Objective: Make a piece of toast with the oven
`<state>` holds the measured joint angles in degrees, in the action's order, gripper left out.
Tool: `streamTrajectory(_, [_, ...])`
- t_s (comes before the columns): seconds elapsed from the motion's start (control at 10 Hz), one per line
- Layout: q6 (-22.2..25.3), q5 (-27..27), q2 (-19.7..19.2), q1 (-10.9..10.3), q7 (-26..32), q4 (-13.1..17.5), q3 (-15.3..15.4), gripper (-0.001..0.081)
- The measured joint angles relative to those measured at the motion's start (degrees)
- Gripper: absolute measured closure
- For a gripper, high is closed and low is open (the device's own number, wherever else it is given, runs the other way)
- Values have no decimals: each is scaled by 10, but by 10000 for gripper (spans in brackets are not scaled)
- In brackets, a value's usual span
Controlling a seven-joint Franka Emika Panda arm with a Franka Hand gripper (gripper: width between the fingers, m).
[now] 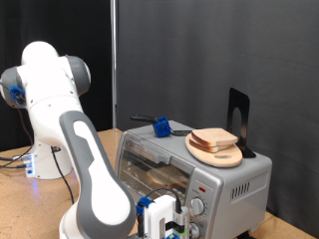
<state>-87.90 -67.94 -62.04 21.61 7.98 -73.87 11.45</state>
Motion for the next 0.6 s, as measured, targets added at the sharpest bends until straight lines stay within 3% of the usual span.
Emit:
streamTrajectory(0.2, [3,0,0,0,0,0,0,805])
streamTrajectory(0.4, [7,0,0,0,-1,3,1,570])
streamTrajectory(0.5, [8,0,0,0,-2,5,1,570])
streamTrajectory(0.6, [8,0,0,1,-4,8,1,367])
